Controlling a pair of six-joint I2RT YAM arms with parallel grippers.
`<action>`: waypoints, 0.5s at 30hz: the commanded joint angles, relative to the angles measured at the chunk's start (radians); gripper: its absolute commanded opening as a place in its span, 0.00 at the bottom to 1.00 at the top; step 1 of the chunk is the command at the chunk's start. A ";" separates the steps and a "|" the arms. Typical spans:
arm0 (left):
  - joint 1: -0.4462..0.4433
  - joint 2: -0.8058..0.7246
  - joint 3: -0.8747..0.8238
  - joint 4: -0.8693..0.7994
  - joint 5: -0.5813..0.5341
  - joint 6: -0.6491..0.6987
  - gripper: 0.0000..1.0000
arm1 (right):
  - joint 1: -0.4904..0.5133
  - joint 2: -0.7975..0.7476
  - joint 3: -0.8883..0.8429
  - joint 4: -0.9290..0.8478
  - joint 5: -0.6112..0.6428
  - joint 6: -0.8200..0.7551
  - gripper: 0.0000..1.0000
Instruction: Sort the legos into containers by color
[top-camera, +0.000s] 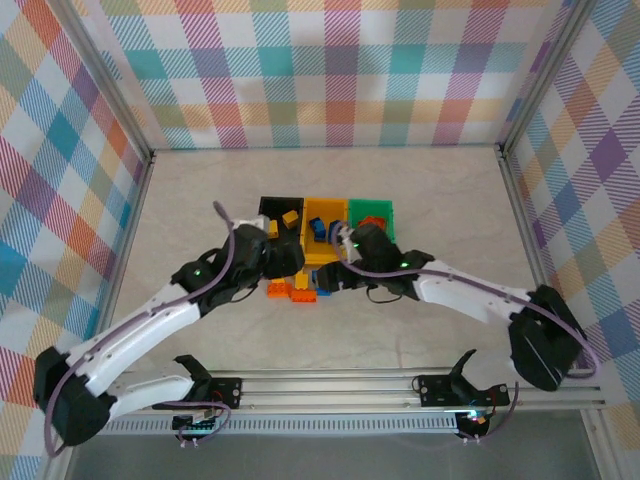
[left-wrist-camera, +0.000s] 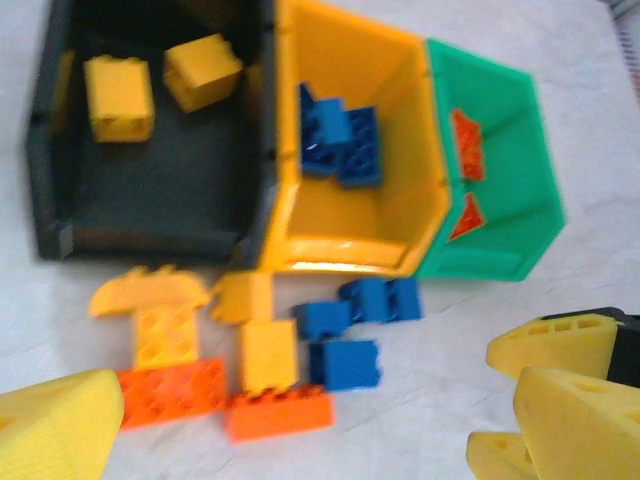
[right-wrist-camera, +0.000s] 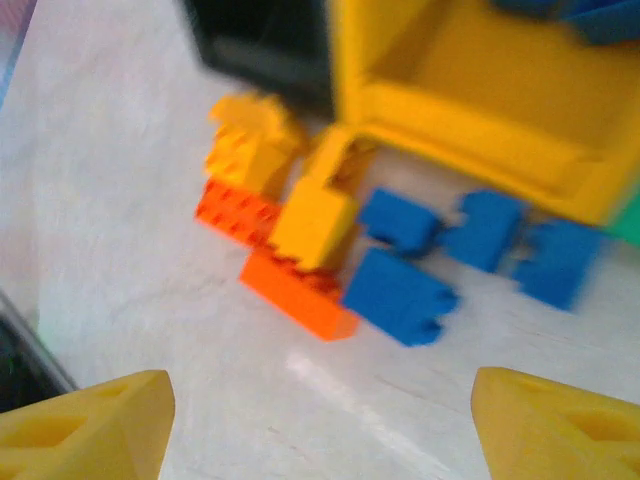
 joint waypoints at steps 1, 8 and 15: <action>-0.005 -0.115 -0.050 -0.116 -0.077 -0.046 1.00 | 0.054 0.095 0.089 0.021 -0.065 -0.117 0.75; -0.003 -0.273 -0.088 -0.213 -0.126 -0.059 1.00 | 0.077 0.270 0.217 -0.026 -0.054 -0.188 0.73; -0.003 -0.295 -0.085 -0.237 -0.156 -0.052 1.00 | 0.089 0.366 0.263 -0.062 -0.048 -0.202 0.69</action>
